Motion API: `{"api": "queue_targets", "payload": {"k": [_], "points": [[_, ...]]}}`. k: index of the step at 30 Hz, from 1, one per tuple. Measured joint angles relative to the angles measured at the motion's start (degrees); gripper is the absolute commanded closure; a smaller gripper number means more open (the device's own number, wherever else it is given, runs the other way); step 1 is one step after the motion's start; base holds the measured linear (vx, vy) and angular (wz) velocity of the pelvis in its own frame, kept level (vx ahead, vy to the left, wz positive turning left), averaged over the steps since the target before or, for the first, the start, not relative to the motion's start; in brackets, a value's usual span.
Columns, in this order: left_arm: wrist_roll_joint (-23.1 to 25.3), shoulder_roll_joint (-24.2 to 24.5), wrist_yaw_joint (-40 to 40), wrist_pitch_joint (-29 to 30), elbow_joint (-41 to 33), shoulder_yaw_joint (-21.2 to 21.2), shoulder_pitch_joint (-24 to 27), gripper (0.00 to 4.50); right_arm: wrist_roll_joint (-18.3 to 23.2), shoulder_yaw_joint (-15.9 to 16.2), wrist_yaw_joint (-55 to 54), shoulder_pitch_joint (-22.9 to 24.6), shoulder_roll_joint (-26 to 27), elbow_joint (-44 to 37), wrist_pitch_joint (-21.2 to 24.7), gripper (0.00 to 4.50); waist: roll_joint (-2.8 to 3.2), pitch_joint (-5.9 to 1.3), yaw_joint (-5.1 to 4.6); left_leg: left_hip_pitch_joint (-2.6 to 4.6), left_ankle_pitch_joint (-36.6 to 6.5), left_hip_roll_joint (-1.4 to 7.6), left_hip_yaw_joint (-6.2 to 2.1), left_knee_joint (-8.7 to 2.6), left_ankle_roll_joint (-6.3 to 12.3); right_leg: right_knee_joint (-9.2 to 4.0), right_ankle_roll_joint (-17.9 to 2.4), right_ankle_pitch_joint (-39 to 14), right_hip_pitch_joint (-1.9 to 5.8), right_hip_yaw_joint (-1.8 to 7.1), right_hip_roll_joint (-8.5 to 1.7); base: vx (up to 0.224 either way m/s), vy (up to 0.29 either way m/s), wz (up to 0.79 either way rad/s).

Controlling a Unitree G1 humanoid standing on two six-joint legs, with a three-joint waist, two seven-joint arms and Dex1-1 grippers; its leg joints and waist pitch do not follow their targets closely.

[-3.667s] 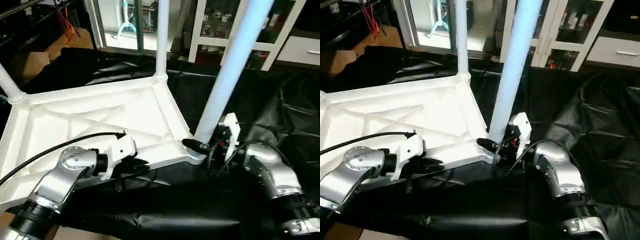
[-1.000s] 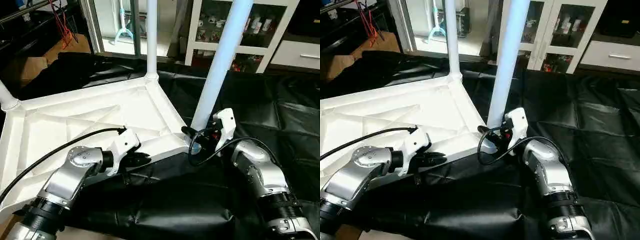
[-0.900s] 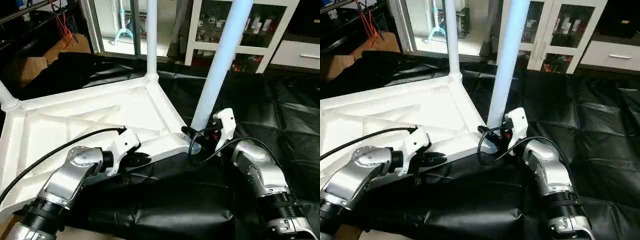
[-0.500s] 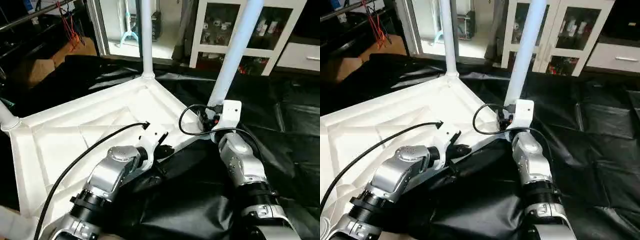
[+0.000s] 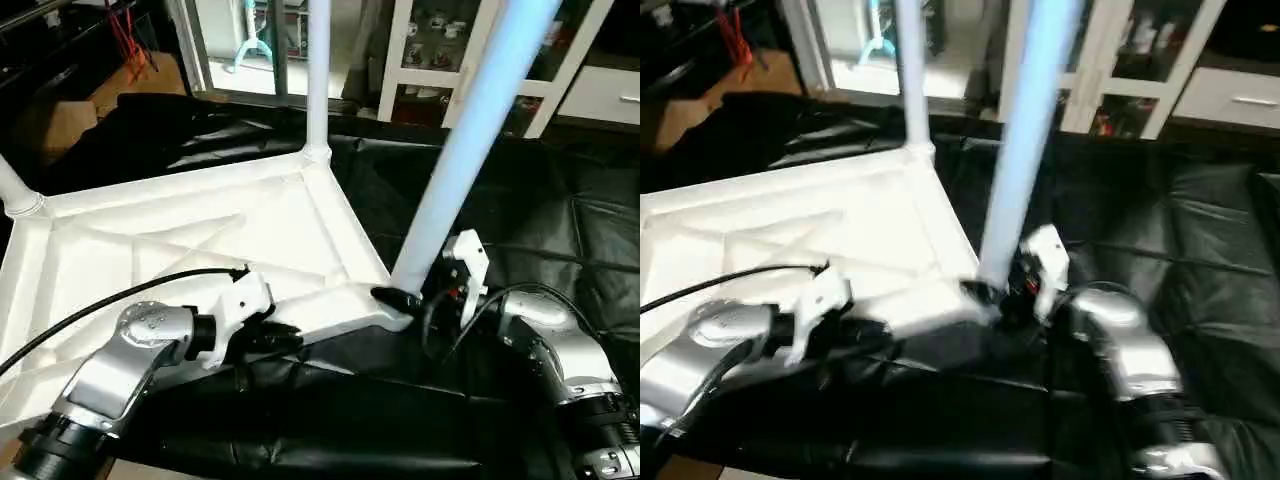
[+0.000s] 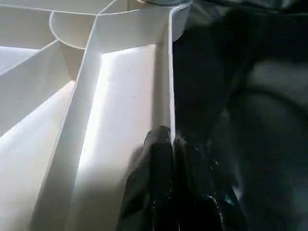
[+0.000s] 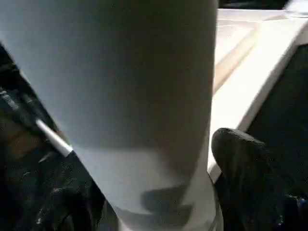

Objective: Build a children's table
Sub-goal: Rotate leg to tighten

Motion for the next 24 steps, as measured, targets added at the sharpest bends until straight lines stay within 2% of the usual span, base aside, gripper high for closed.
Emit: {"api": "queue_targets", "payload": {"k": [5, 6, 14, 16, 18, 23, 24], "points": [[-0.4, 0.3, -0.2, -1.7, 0.9, -0.1, -0.4, 4.5, 2.5, -0.2, 0.6, 0.0, 0.2, -0.1, 2.4, 1.5, 0.0, 0.25, 0.43, 0.05, 0.0, 0.01, 0.01, 0.03, 0.0, 0.18, -0.2, -0.1, -0.02, 0.02, -0.02, 0.0, 0.0, 0.0], [-0.4, 0.3, -0.2, -1.8, 1.0, -0.1, -0.4, 4.5, 2.7, -0.2, 0.5, 0.2, 0.3, -0.3, 3.0, 1.69, -0.01, 0.25, 0.52, 0.08, 0.0, 0.02, 0.01, 0.06, -0.01, 0.25, -0.4, -0.2, -0.01, 0.02, -0.02, 0.0, 0.0, 0.0], [-0.2, 0.3, 0.1, -2.0, 1.8, 0.0, -0.5, 4.5, 1.7, -0.4, -1.7, 0.5, 2.1, -0.1, 2.4, 1.78, -0.03, 0.25, 0.24, 0.13, 0.0, 0.04, 0.01, 0.53, 0.0, 0.7, -0.4, -0.2, 0.0, 0.08, -0.05, 0.0, 0.0, 0.0], [0.8, -0.3, 2.3, -1.7, 2.6, 0.1, -1.1, 4.5, 0.4, -0.9, -7.7, 0.0, 5.0, 0.8, 2.1, 1.79, -0.05, 0.25, -0.1, 0.29, 0.1, 0.06, 0.0, 0.62, -0.08, 0.99, -0.4, -0.2, 0.02, 0.11, -0.05, 0.0, 0.0, 0.0], [3.4, -3.1, 7.2, 0.3, 4.2, -0.4, -3.4, 4.5, -1.1, -2.8, -19.4, -2.5, 10.1, 3.8, 2.0, 1.81, -0.06, 0.26, -0.41, 0.65, 0.0, 0.06, 0.02, 0.6, -0.67, 1.16, -0.5, -0.2, 0.16, 0.18, -0.06, 0.0, 0.0, 0.0], [6.2, -10.9, 16.3, 5.6, 5.6, -2.3, -6.1, 4.5, -2.7, -6.5, -37.8, -5.4, 15.8, 7.9, 1.8, 1.83, -0.35, 0.08, -0.29, 1.25, 0.1, 0.05, 0.04, 0.56, -0.82, 1.17, -0.5, -0.2, 0.76, 0.16, -0.13, -0.011, -0.001, 0.0], [6.6, -14.9, 18.7, 7.5, 7.3, -2.2, -7.4, 4.5, -2.8, -8.4, -42.3, -5.9, 17.8, 9.2, 1.0, 1.83, -0.27, 0.02, 0.06, 1.35, 0.1, 0.02, 0.02, 0.56, -0.82, 1.05, -0.5, -0.2, 0.94, 0.14, -0.16, 0.0, 0.0, 0.0]]}}
